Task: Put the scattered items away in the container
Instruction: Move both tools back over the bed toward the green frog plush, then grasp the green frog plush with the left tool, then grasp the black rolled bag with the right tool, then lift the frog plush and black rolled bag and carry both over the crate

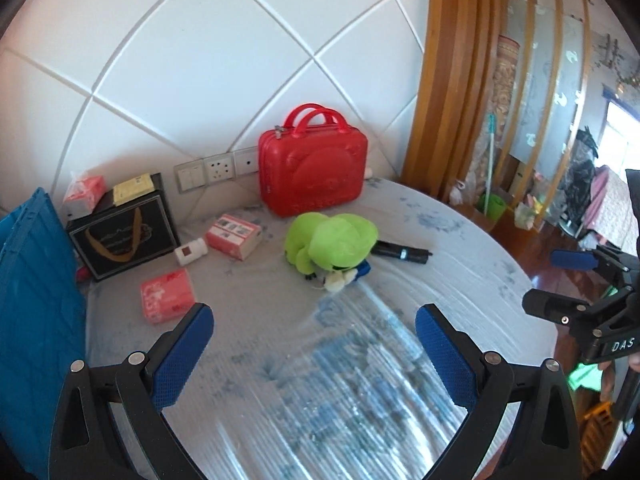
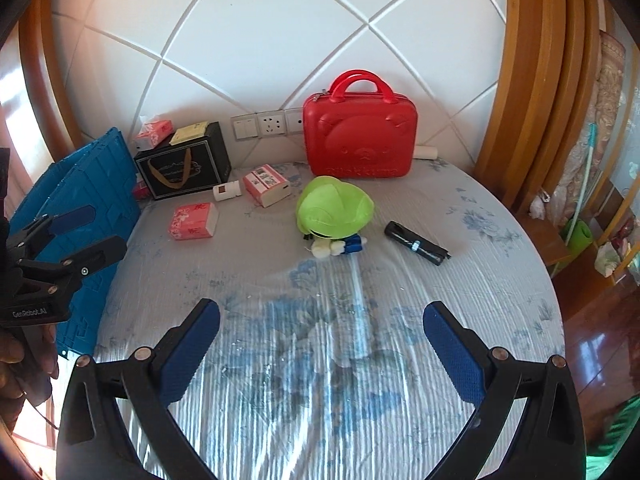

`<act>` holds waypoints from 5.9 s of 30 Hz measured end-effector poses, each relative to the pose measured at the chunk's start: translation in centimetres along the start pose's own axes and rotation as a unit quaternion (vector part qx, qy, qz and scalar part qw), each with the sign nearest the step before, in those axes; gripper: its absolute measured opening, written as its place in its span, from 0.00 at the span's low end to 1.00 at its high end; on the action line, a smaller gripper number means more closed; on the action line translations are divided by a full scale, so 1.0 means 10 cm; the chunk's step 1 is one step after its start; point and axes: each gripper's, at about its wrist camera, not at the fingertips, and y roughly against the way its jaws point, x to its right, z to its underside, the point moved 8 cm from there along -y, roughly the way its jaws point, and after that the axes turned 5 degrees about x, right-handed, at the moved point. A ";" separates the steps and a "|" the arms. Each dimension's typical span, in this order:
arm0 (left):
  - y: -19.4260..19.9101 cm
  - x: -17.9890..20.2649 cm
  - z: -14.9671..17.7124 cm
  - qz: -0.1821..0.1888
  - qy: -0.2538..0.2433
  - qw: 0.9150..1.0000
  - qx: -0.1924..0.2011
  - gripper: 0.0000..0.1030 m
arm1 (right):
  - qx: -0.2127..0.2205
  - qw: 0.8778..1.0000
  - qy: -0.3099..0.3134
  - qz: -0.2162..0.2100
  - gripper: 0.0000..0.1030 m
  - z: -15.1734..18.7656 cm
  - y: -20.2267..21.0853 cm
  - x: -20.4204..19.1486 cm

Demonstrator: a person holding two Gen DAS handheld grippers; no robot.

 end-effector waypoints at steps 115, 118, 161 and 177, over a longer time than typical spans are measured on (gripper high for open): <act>-1.33 0.55 0.24 -0.174 0.059 0.983 -0.002 0.56 | -0.185 0.968 0.142 -0.093 0.34 0.45 -3.19 1.67; -1.22 0.54 0.27 -0.165 0.057 0.985 0.000 0.56 | -0.182 0.970 0.138 -0.088 0.34 0.49 -2.96 1.62; 0.40 0.11 0.23 -0.075 0.004 0.996 0.055 0.57 | -0.031 0.998 0.017 -0.053 0.34 -0.04 -0.07 0.15; 0.99 0.07 0.09 -0.150 0.028 0.986 0.070 0.57 | -0.026 0.989 0.067 -0.130 0.34 -0.04 -0.03 -0.08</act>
